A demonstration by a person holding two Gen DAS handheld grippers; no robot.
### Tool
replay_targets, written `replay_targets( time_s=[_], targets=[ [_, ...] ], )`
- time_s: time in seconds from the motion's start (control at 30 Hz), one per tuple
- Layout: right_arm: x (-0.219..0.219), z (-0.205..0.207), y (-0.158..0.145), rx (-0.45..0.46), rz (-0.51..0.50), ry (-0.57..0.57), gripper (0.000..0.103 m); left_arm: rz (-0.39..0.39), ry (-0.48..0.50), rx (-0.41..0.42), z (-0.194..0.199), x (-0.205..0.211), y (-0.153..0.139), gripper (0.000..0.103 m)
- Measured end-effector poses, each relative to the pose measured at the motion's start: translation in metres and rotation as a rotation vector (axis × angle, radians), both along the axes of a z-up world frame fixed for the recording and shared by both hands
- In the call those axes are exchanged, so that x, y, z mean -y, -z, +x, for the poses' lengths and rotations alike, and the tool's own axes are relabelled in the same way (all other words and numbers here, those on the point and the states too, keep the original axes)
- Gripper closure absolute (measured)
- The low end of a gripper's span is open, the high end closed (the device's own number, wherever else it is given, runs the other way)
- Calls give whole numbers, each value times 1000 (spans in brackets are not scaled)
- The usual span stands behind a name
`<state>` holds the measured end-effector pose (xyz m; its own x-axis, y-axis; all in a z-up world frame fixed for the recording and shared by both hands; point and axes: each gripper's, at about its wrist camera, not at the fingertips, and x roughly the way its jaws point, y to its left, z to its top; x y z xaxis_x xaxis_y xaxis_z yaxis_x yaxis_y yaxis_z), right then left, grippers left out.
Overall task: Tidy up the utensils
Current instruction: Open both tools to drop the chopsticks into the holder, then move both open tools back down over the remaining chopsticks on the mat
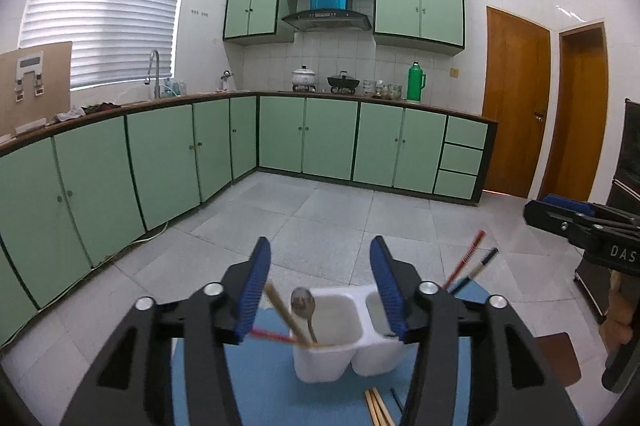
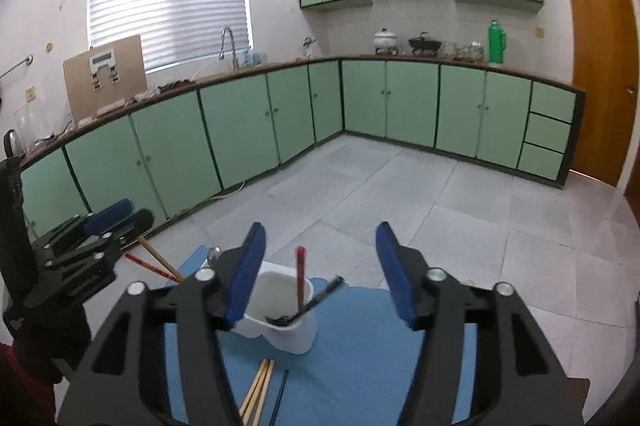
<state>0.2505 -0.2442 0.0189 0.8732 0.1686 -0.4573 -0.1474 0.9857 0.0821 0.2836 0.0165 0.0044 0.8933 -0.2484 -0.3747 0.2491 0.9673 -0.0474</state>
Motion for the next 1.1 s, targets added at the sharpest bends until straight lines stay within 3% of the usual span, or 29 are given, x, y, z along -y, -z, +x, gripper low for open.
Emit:
replay_targets(
  time_s=[0.13, 0.23, 0.47, 0.7, 1.03, 1.1],
  targets=[
    [9, -38, 17, 23, -25, 52, 13, 23, -2, -14, -34, 0, 11, 35],
    [9, -65, 45, -13, -41, 70, 11, 37, 1, -65, -62, 1, 36, 34],
    [0, -113, 117, -124, 3, 109, 10, 103, -7, -194, -111, 11, 115, 33],
    [-20, -146, 173, -189, 16, 138, 10, 118, -31, -283, -141, 13, 171, 33],
    [-50, -176, 212, -282, -20, 100, 12, 171, -80, -381, -153, -9, 189, 33],
    [-56, -179, 216, -301, -25, 87, 21, 153, -103, -394, -151, -17, 189, 33]
  ],
)
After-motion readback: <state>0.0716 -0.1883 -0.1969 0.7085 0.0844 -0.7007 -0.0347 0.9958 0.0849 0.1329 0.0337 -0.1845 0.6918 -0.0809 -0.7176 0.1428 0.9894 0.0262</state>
